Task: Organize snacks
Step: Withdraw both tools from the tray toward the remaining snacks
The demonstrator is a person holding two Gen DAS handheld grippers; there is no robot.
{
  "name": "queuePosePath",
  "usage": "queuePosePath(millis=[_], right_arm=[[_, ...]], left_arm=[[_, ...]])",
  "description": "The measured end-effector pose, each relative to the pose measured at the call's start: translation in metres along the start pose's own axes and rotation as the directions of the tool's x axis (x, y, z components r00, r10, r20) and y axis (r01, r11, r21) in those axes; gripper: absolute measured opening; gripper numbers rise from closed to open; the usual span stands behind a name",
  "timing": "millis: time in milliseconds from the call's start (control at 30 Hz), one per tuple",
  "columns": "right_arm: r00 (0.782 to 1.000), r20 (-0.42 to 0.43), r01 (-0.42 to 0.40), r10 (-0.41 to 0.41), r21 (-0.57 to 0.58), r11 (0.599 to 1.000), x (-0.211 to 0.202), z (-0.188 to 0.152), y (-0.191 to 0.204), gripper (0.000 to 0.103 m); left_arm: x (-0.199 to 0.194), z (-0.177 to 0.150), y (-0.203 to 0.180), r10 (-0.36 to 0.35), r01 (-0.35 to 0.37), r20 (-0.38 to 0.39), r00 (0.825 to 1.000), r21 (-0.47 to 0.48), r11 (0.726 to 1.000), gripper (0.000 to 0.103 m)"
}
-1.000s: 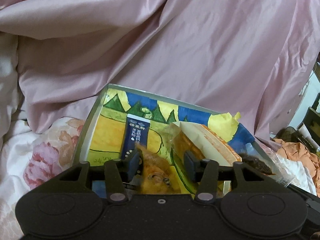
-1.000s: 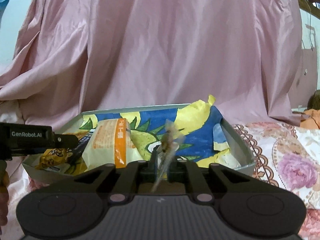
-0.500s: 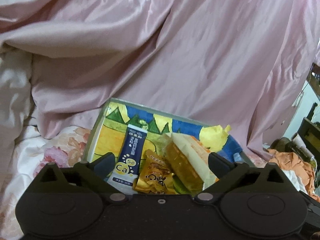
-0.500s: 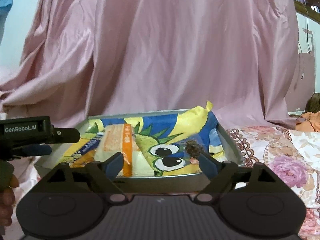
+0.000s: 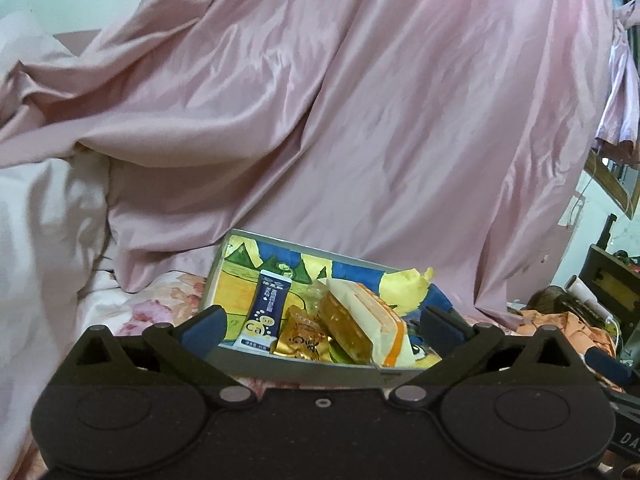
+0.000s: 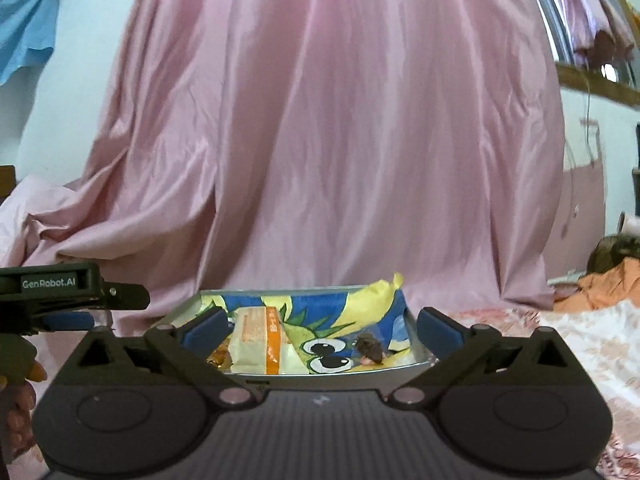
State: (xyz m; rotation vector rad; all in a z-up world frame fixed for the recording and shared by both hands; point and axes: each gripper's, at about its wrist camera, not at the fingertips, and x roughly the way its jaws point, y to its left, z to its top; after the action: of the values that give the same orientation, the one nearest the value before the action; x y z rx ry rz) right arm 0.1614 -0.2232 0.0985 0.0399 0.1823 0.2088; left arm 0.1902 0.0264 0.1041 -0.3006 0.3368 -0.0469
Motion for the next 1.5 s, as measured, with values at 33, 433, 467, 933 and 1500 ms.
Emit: queuePosePath(millis=[33,433,467,933,1500], right_arm=[[1.0,0.011,0.001,-0.001,-0.007,1.0,-0.007,0.0,0.001,0.103],[0.998,0.058,0.005,0.0,-0.086,0.996,-0.076,-0.013,0.011,0.103],[0.998,0.055,0.005,0.0,-0.088,0.996,-0.081,-0.015,0.011,0.103],[0.989,-0.139,0.041,-0.054,-0.094,0.995,-0.115,-0.059,0.005,0.103],[0.91,-0.409,0.032,-0.07,-0.098,0.995,-0.083,-0.106,0.005,0.103]], left_arm=[[-0.005,-0.002,-0.001,0.0,0.0,0.005,1.0,0.004,1.0,0.102],[-0.07,-0.04,-0.015,-0.02,0.017,0.029,0.999,0.093,0.995,0.102],[-0.073,-0.044,-0.016,-0.024,0.021,0.023,0.999,0.105,0.994,0.102],[-0.086,-0.1,-0.011,-0.043,0.071,-0.154,0.987,0.181,0.981,0.102],[-0.051,-0.132,-0.006,-0.044,0.139,-0.371,0.927,0.234,0.962,0.102]])
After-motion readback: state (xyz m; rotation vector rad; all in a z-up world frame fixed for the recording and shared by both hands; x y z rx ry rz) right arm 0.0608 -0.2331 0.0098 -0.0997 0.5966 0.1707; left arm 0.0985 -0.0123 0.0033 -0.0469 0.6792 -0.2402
